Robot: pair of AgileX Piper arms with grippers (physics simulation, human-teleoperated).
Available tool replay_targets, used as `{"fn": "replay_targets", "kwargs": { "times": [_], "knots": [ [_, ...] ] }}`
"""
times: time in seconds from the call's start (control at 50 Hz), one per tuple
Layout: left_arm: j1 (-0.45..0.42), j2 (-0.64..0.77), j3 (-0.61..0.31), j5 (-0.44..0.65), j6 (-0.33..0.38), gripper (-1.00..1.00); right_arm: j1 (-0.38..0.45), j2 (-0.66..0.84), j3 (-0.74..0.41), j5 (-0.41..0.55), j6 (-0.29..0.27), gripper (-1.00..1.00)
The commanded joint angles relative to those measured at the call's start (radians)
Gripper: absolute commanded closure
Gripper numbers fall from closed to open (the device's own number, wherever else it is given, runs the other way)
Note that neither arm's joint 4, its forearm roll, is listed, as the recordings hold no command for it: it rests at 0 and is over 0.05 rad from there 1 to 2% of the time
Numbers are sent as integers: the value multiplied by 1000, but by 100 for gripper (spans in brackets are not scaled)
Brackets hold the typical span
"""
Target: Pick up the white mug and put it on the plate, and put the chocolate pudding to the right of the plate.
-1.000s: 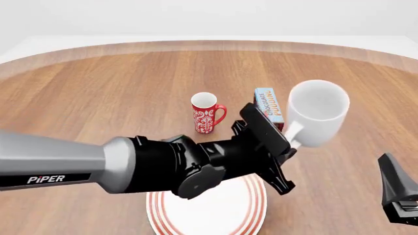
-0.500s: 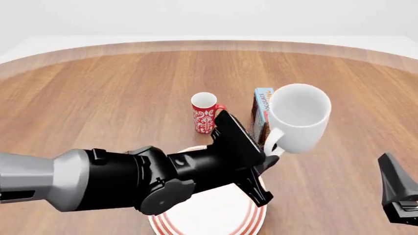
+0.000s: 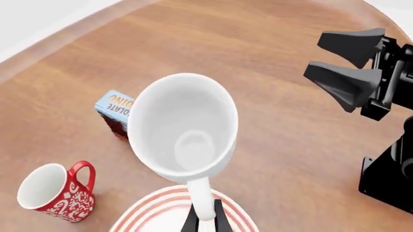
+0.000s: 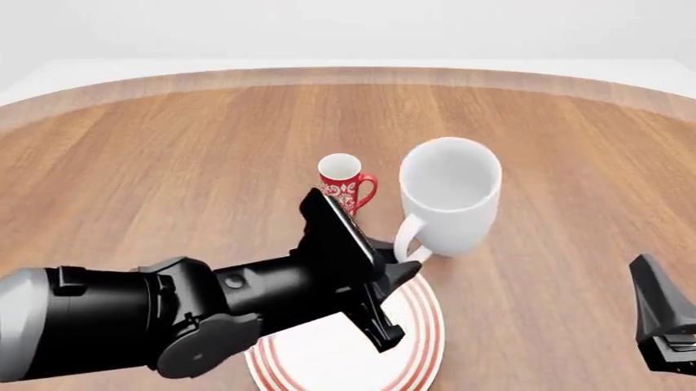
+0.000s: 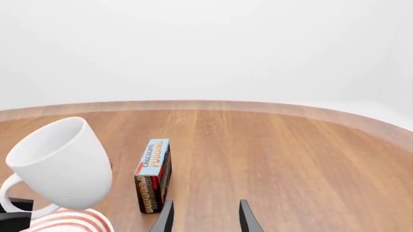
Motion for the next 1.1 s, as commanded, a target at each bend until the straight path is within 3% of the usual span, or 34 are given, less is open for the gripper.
{"fn": "replay_targets", "kwargs": {
  "times": [0.02,0.76,1.1],
  "knots": [
    [41,-89,79,-6,7,100,0,0,-1,-1,-3,-100],
    [164,-323,273,31,-31,100,4,0,-1,-3,-8,-100],
    [174,-348,330,39,-60,100,3,0,-1,-4,-9,-100]
  ]
}}
